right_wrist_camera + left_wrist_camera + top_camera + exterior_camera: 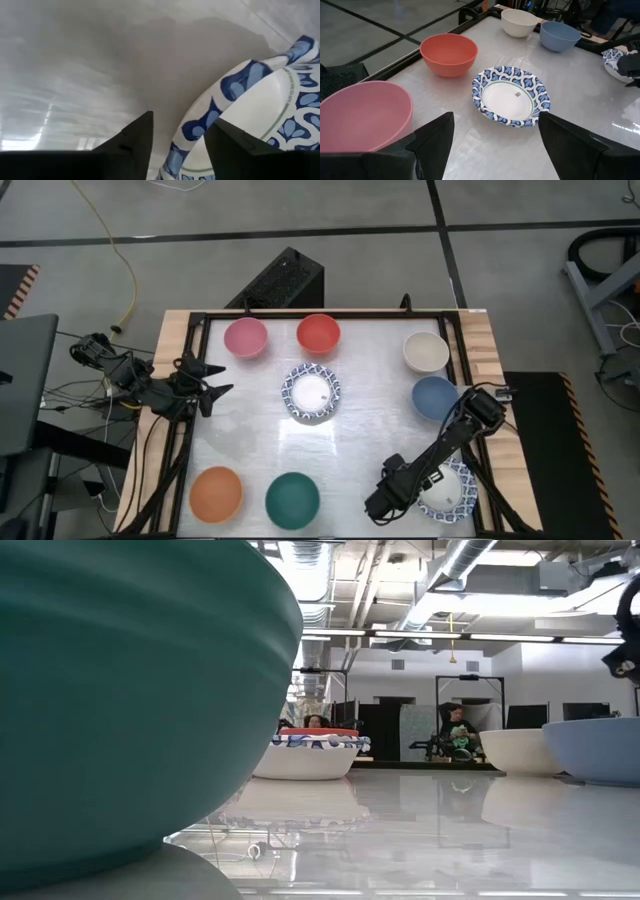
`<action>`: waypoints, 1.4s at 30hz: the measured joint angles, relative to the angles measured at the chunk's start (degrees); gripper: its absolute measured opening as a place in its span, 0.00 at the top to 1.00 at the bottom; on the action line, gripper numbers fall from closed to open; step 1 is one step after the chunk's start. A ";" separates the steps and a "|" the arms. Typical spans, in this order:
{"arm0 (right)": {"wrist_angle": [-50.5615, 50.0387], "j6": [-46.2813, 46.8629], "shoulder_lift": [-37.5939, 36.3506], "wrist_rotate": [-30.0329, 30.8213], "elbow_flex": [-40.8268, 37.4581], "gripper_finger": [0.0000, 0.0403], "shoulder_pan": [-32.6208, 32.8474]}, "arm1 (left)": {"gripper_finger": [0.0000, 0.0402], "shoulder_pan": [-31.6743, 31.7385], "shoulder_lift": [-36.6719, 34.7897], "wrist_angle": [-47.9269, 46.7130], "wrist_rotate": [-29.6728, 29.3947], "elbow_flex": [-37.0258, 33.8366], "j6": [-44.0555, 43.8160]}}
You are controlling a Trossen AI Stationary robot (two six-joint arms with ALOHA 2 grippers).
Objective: Nest bowls inside each other
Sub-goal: Stack the bottom blue white patterned bowl on top of the top blue white patterned bowl
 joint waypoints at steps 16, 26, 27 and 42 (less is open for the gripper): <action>-1.70 -3.66 -0.02 4.82 2.91 0.86 -0.45 | 0.31 0.02 0.00 0.00 -0.51 0.00 -2.21; -5.75 -11.70 -0.07 16.55 11.21 0.97 -2.89 | 0.31 0.01 0.00 -0.02 -6.17 0.00 -2.19; -6.06 -13.35 -0.07 18.03 12.16 0.98 -3.41 | 0.31 0.02 0.00 -0.02 -6.08 0.00 -2.19; -11.75 -63.09 -0.07 35.52 22.08 0.99 -15.83 | 0.31 0.00 0.00 -0.11 -4.76 0.00 0.60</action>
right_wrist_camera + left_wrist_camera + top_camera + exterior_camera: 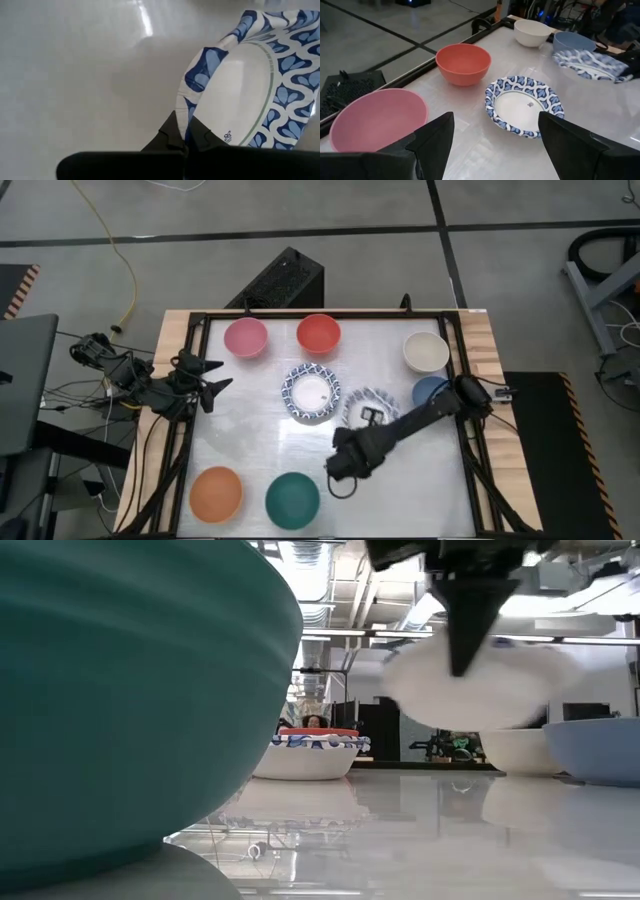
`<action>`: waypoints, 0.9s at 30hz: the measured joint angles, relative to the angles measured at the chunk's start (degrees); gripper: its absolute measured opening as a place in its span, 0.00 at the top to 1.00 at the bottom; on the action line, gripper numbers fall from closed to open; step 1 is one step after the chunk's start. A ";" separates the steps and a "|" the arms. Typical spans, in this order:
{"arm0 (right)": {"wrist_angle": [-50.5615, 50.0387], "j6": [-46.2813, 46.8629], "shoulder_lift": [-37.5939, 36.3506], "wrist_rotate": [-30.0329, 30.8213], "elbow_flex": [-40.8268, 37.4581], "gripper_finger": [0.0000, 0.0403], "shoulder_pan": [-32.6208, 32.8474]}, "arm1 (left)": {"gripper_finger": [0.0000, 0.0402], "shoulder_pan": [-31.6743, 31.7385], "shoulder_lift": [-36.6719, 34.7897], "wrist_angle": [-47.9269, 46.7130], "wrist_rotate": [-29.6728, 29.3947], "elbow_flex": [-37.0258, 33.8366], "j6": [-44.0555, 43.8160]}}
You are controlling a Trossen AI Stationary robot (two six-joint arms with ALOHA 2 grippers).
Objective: Nest bowls inside each other
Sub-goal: Stack the bottom blue white patterned bowl on top of the top blue white patterned bowl
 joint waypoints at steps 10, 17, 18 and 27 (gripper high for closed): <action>8.08 -41.30 0.00 14.04 0.61 0.98 -4.92 | 0.31 0.00 0.00 -0.12 0.09 0.00 1.32; 20.33 -55.67 0.00 17.02 0.61 0.98 -6.93 | 0.31 0.01 0.00 -1.20 0.12 0.00 1.33; 21.58 -56.70 0.00 17.02 0.61 0.98 -7.27 | 0.31 0.01 0.00 -1.49 0.10 0.00 1.34; 23.53 -58.10 0.00 16.98 0.61 0.98 -9.55 | 0.31 0.01 0.02 -1.75 0.33 0.00 1.26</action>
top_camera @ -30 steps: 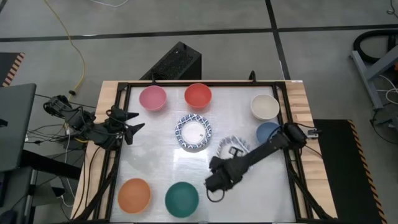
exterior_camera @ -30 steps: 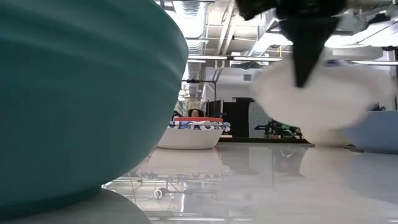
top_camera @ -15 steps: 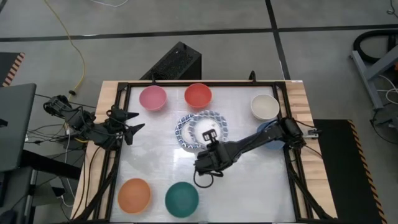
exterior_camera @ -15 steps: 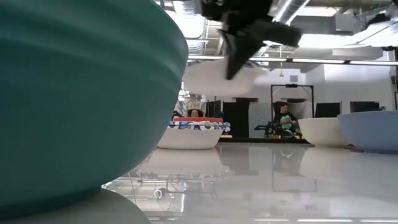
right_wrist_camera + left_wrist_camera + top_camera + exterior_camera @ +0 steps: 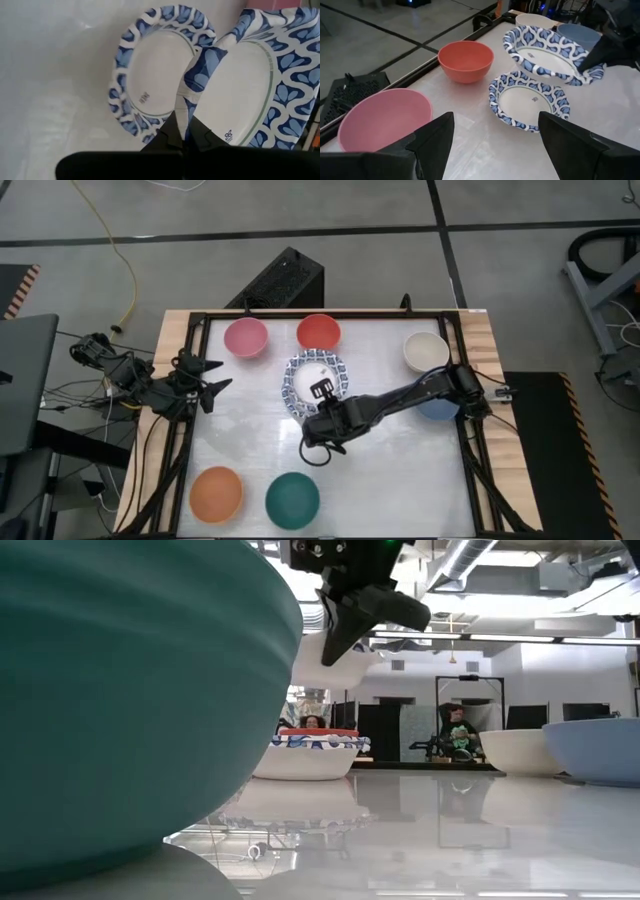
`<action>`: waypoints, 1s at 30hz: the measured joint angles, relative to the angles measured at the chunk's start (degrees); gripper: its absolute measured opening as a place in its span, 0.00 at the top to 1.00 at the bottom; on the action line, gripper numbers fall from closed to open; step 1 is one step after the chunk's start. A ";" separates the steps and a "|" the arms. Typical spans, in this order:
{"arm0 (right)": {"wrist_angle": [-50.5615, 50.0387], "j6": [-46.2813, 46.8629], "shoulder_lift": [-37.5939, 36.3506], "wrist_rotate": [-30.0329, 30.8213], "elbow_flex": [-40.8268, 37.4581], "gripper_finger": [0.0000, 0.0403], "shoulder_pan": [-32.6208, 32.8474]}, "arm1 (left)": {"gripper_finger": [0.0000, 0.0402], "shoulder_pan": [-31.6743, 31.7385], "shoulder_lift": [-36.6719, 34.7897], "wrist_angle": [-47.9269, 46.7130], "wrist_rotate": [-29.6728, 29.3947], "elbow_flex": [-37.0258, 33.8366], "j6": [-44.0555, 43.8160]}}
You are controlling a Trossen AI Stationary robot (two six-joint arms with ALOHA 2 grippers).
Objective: Nest bowls inside each other
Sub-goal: Stack the bottom blue white patterned bowl on top of the top blue white patterned bowl
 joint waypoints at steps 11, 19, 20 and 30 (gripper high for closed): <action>-0.13 -0.14 0.00 -3.13 0.00 0.98 -1.01 | 0.31 0.00 0.34 0.04 -0.37 -0.02 1.38; 1.25 -0.12 0.12 -3.90 -0.01 0.98 -1.74 | 0.31 0.01 0.33 0.04 -0.35 -0.02 1.40; 1.26 -0.12 0.14 -3.91 -0.02 0.98 -1.75 | 0.31 0.00 0.33 0.04 -0.35 -0.02 1.39; 4.03 -0.09 0.17 -4.57 -0.02 0.98 -2.11 | 0.31 0.01 0.33 0.07 -0.35 -0.02 2.12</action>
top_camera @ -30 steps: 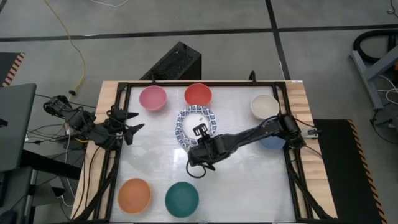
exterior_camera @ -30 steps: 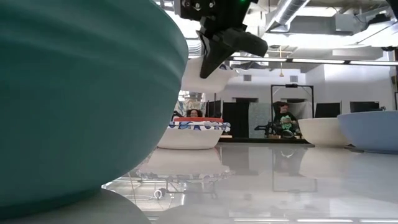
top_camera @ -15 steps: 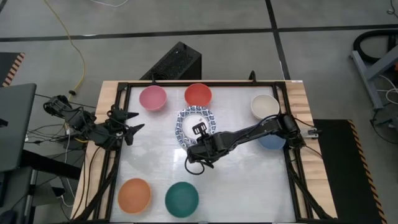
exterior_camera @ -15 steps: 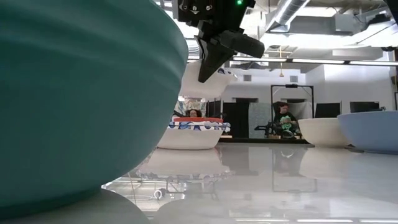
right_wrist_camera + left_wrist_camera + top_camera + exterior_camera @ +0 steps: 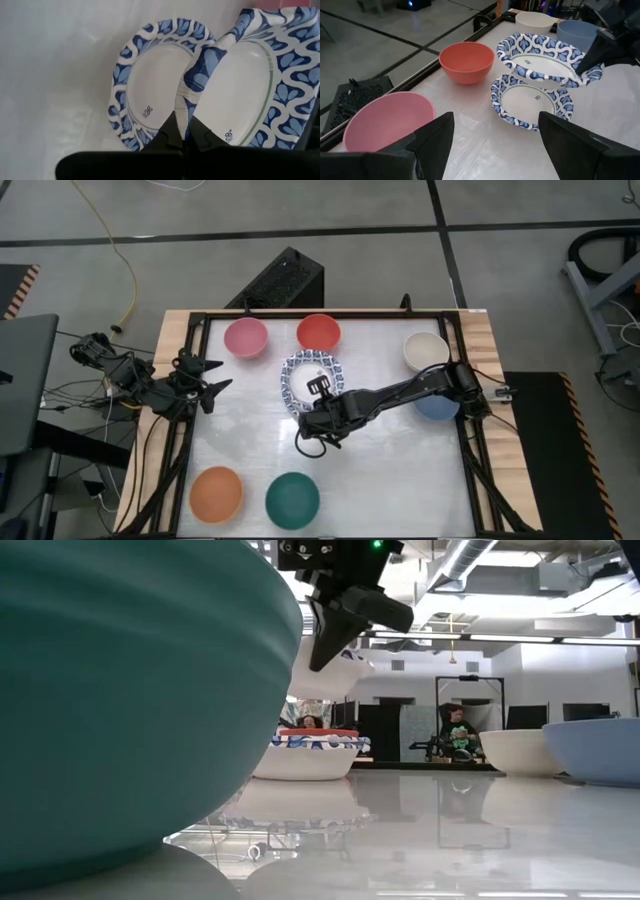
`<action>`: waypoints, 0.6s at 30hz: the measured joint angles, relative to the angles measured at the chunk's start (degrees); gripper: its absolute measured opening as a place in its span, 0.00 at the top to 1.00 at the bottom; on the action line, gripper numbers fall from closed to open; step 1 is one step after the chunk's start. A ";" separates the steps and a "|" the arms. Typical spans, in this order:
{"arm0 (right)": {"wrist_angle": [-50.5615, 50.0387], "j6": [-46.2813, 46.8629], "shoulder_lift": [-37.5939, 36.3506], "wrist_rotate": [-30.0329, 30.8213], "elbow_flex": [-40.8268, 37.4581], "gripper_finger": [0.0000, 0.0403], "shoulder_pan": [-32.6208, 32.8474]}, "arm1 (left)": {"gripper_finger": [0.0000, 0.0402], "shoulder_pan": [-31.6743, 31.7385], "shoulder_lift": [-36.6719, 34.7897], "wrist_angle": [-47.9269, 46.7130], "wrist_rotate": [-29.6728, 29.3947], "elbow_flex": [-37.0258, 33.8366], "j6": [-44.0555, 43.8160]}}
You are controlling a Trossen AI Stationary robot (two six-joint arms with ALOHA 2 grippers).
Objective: Nest bowls inside each other
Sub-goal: Stack the bottom blue white patterned bowl on top of the top blue white patterned bowl
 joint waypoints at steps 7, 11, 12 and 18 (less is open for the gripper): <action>1.69 -0.03 0.15 -0.07 -4.17 0.98 0.02 | 0.31 0.00 0.00 0.00 0.02 0.00 -0.01; 1.95 0.11 0.09 -0.01 -4.76 0.98 0.00 | 0.31 0.00 0.00 0.00 0.02 0.00 0.11; 1.85 0.10 0.09 -0.02 -4.82 0.98 0.01 | 0.31 0.00 0.00 0.00 0.02 0.00 0.11; 5.72 0.58 0.00 -1.94 -6.22 0.98 -0.72 | 0.31 0.00 0.00 -0.02 0.04 0.00 0.11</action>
